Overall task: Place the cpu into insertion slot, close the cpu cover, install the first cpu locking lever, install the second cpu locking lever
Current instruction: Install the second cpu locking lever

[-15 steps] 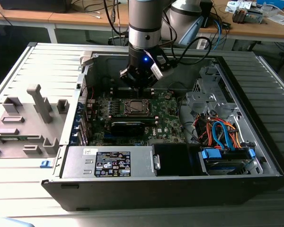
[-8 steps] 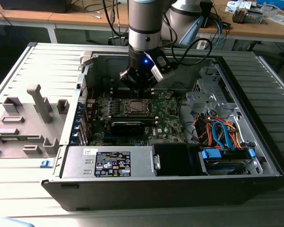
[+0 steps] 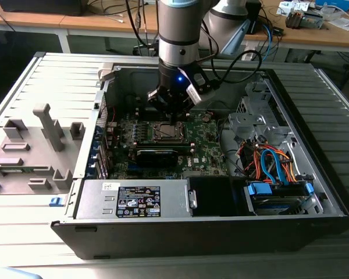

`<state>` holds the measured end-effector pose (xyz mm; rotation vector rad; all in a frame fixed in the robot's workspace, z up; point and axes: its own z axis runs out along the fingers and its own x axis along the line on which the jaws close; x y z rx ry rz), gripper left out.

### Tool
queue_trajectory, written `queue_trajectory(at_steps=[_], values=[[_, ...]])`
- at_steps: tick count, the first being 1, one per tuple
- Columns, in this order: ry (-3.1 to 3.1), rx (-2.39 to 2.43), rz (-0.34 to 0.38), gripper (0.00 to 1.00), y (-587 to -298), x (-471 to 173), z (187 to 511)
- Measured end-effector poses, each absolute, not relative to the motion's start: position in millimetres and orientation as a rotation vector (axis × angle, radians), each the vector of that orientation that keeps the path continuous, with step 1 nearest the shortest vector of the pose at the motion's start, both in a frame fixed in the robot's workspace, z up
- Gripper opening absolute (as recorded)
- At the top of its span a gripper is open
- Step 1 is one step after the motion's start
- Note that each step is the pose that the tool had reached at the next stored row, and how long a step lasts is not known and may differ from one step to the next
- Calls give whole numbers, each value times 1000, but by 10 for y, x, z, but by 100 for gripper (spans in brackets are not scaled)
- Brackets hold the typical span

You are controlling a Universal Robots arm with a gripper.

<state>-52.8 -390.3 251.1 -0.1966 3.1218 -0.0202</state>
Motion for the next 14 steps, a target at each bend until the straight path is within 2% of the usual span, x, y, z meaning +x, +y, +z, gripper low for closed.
queue_trajectory(at_steps=[14], values=[[3122, -197, -22, 11, -4032, -528, 2443]])
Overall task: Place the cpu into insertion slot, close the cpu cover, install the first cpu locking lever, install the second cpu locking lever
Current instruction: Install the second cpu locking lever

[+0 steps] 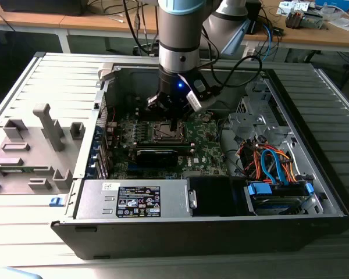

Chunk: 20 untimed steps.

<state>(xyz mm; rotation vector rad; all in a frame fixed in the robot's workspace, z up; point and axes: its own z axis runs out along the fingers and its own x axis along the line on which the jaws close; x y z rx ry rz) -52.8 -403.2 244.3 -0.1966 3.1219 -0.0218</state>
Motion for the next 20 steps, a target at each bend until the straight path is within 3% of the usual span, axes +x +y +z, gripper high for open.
queue_trajectory(at_steps=[20], values=[[3122, -197, -22, 11, -4165, -617, 2267]])
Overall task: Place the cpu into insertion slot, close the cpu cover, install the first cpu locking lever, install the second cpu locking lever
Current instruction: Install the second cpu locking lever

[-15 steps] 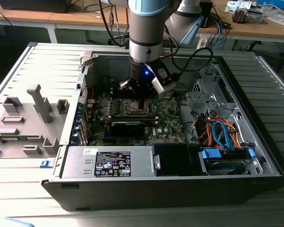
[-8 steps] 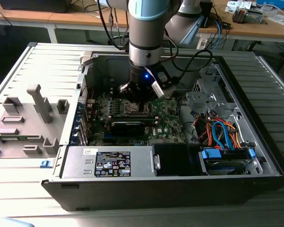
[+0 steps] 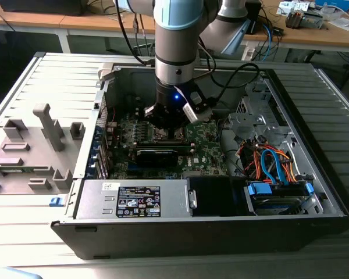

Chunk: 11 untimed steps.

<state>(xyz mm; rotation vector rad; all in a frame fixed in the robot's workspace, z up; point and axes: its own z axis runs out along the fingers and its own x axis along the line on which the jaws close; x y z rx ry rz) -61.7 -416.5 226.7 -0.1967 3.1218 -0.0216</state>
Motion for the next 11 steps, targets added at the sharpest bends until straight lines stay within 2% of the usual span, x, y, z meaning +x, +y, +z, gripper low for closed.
queue_trajectory(at_steps=[11], values=[[3121, -199, 2, 11, -4249, -773, 2203]])
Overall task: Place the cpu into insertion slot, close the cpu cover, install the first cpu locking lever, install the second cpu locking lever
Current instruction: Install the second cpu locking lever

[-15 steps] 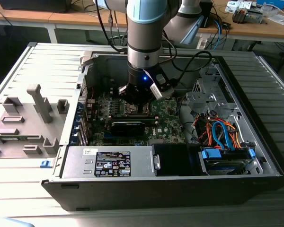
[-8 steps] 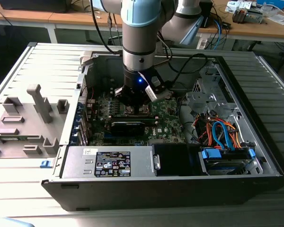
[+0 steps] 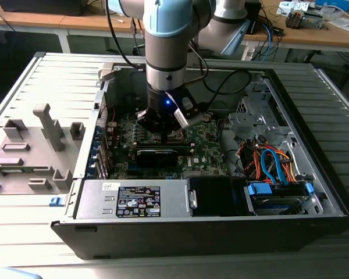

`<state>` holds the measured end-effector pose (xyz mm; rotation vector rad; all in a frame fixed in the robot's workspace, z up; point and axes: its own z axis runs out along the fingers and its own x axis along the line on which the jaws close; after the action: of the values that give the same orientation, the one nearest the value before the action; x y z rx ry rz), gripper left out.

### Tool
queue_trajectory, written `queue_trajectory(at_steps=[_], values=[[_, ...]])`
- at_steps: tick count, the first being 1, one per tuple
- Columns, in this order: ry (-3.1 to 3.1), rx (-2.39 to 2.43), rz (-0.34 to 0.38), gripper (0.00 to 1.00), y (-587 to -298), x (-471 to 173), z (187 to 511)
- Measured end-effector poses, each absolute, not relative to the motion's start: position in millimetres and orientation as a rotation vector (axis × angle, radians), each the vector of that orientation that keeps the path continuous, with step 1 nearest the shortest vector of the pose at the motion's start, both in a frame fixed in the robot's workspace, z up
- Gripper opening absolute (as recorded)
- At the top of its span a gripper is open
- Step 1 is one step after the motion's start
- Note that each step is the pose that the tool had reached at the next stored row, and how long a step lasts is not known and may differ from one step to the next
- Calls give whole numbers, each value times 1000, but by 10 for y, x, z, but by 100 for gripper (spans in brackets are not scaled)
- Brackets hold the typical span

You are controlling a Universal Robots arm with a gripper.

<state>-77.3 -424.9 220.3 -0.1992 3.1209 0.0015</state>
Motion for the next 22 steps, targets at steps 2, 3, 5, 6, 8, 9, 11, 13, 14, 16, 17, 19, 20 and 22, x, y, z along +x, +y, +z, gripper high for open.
queue_trajectory(at_steps=[2, 3, 5, 6, 8, 9, 11, 13, 14, 16, 17, 19, 20, 22], values=[[3121, -199, 12, 11, -4267, -791, 2201], [3120, -199, 21, 11, -4277, -803, 2199], [3118, -198, 55, 11, -4282, -825, 2199], [3116, -198, 86, 11, -4287, -845, 2198], [3114, -198, 117, 11, -4297, -881, 2196], [3113, -198, 122, 11, -4307, -899, 2194], [3113, -198, 123, 11, -4326, -924, 2190], [3113, -198, 123, 11, -4342, -936, 2185], [3113, -198, 123, 11, -4347, -941, 2182], [3113, -198, 126, 11, -4350, -954, 2176], [3113, -199, 129, 11, -4351, -962, 2175], [3112, -200, 135, 11, -4356, -983, 2171], [3112, -200, 137, 11, -4358, -989, 2170], [3111, -202, 141, 11, -4365, -1010, 2166]])
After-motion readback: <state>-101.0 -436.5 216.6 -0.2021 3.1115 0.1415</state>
